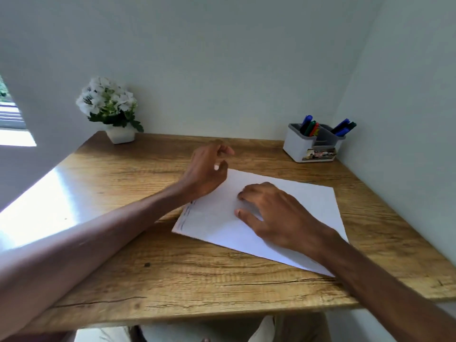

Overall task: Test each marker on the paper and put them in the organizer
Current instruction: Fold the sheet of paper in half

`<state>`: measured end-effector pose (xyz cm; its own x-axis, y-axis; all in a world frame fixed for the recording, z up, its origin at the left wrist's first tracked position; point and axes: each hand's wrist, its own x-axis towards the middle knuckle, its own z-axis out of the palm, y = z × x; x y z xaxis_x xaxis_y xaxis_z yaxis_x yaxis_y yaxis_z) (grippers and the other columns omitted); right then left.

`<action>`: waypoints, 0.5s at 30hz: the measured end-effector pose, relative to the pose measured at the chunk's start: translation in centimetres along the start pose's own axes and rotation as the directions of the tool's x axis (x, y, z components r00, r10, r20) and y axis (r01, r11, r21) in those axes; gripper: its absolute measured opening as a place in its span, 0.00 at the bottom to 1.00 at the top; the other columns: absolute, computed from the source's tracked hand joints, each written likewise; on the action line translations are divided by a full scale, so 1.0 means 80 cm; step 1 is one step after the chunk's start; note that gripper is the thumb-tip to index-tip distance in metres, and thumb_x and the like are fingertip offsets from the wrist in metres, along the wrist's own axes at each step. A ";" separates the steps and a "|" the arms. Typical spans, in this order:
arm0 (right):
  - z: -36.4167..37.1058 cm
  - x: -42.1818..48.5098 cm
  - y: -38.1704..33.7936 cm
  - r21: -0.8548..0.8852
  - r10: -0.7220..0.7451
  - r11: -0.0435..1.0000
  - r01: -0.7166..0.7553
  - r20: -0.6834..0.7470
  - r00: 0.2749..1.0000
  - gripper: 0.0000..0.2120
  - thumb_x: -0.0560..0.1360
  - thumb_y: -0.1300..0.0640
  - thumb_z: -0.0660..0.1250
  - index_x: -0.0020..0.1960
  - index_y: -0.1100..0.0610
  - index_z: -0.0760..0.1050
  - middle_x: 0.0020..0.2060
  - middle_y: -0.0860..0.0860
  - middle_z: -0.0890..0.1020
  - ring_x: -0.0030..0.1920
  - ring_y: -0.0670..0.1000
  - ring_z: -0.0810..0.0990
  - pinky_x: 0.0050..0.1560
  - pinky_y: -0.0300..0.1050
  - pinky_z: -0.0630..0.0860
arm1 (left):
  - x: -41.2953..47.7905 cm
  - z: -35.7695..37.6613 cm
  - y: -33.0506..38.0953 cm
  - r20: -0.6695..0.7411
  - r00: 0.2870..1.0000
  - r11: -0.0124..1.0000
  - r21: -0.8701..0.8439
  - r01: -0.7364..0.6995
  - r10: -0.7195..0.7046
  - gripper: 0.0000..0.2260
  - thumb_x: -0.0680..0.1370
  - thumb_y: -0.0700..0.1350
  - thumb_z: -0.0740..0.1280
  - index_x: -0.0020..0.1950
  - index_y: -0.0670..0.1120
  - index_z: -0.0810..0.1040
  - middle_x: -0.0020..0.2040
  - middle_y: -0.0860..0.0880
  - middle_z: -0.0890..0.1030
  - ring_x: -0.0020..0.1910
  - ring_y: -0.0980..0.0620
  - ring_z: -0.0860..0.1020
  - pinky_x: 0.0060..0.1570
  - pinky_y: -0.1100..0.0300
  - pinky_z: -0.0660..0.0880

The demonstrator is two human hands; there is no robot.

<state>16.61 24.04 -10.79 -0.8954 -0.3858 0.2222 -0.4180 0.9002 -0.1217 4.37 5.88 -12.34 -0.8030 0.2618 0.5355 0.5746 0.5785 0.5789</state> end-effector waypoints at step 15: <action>-0.036 0.075 0.039 0.169 0.232 0.959 -0.229 0.002 0.973 0.22 0.73 0.48 0.79 0.62 0.57 0.83 0.57 0.49 0.85 0.56 0.50 0.83 0.59 0.48 0.80 | -0.053 -0.059 -0.014 0.393 0.919 0.963 0.232 -0.137 0.036 0.18 0.82 0.58 0.67 0.70 0.55 0.77 0.72 0.53 0.74 0.74 0.52 0.64 0.61 0.62 0.55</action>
<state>10.39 25.12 -7.09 -0.9684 -0.1667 0.1856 -0.2214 0.9172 -0.3313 7.90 0.46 -12.34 -0.7793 0.5647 0.2717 0.6267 0.7004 0.3417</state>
